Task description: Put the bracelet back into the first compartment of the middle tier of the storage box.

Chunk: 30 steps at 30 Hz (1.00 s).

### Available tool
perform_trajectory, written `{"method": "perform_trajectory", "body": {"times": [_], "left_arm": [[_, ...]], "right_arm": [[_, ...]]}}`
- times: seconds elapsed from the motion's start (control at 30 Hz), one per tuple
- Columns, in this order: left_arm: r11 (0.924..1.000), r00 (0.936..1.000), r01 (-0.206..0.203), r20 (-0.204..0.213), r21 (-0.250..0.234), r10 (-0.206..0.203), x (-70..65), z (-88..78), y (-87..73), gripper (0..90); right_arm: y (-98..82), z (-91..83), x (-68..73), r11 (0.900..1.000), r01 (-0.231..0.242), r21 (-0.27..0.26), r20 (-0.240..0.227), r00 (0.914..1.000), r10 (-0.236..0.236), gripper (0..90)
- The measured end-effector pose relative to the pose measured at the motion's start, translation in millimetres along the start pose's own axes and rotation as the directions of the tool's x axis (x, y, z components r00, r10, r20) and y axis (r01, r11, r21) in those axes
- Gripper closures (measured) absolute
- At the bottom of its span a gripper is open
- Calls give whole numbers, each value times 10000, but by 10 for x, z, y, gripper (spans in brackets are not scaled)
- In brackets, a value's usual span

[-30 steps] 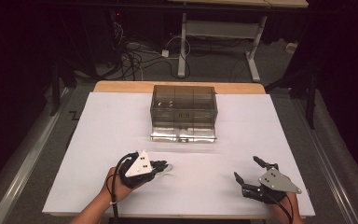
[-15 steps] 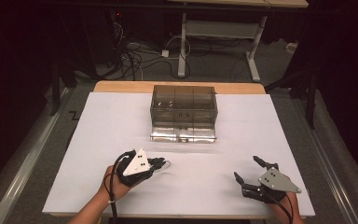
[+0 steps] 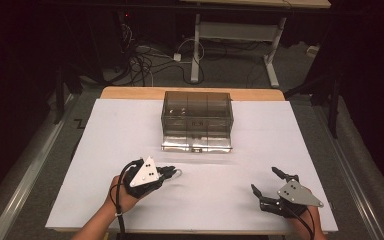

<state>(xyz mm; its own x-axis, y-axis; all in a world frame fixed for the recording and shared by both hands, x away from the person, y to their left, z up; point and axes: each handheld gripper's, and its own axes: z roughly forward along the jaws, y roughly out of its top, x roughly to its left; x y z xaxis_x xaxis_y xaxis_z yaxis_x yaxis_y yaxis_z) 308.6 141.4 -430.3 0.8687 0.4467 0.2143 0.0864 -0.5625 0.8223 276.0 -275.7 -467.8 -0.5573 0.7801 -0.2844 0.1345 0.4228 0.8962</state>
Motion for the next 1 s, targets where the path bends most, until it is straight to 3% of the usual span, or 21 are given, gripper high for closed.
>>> {"method": "perform_trajectory", "body": {"times": [0.57, 1.0], "left_arm": [[9991, 9988, 16, -490, -425, -37, 44, -74, 36, 830], [9976, 9970, 88, -764, -692, -141, 159, -172, 164, 830]], "right_arm": [[-4, 4, -4, 10000, 20, 45, 57, 10000, -21, 172], [-4, 8, 0, 10000, 21, 80, 91, 10000, -22, 173]]}}
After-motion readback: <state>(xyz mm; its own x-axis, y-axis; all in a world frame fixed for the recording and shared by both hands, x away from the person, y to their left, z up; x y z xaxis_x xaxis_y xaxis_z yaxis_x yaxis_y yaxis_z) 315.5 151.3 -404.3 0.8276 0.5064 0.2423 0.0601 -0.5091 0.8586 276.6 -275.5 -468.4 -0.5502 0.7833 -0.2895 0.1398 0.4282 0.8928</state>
